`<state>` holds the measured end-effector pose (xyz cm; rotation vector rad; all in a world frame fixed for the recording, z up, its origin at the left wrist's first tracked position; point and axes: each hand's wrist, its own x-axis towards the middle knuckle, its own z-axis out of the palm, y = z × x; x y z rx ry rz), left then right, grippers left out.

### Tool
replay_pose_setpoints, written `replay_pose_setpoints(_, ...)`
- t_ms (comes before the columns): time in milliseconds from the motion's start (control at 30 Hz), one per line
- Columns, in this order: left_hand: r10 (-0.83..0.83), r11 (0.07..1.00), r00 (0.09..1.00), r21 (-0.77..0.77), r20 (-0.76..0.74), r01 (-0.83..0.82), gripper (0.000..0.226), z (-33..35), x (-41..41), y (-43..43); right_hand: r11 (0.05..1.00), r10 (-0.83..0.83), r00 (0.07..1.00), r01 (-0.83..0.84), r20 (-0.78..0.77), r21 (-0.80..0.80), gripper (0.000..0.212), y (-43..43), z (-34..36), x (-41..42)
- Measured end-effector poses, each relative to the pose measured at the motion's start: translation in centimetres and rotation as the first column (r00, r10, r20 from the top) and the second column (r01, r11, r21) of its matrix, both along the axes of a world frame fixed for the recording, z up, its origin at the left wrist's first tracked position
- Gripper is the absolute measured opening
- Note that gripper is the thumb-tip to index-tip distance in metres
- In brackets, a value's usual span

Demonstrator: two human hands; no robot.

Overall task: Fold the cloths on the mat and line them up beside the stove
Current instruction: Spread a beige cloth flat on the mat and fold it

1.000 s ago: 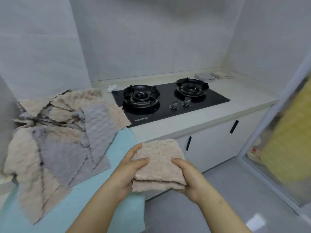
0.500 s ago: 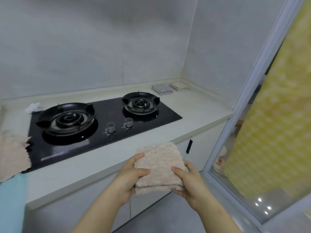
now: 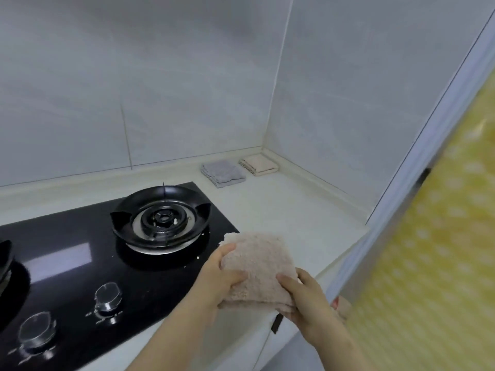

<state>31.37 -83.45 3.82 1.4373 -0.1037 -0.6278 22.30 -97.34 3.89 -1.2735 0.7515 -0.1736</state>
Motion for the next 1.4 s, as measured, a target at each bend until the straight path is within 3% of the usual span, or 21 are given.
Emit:
replay_pose_setpoints(233, -0.037, 0.999, 0.997, 0.023, 0.062, 0.035, 0.056, -3.4, 8.9, -9.0, 0.999, -0.022, 1.0, 0.023, -0.014, 0.035, 0.012, -9.2, -1.8, 8.5)
replay_pose_setpoints(400, -0.063, 0.998, 0.997, 0.031, 0.051, 0.061, 0.063, -5.9, 14.0, -15.3, 1.0, 0.009, 0.999, -0.009, -0.044, 0.01, 0.024, -16.6, -4.1, 15.1)
replay_pose_setpoints(767, 0.241, 0.969, 0.965, -0.025, -0.104, -0.245, 0.065, -9.3, 21.0, -29.2, 0.995, 0.027, 0.988, -0.012, -0.151, 0.101, 0.003, -30.8, -6.5, 24.6)
replay_pose_setpoints(1100, 0.319, 0.948, 0.945, 0.019, -0.07, -0.319, 0.066, -8.8, 25.6, -35.7, 0.892, -0.019, 0.989, 0.082, -0.144, 0.444, 0.002, -36.4, -6.4, 30.5)
replay_pose_setpoints(1400, 0.272, 0.961, 0.962, 0.057, -0.027, -0.271, 0.062, -8.0, 27.8, -39.0, 0.919, 0.132, 0.963, -0.03, -0.234, 0.393, 0.019, -40.6, -6.4, 31.3)
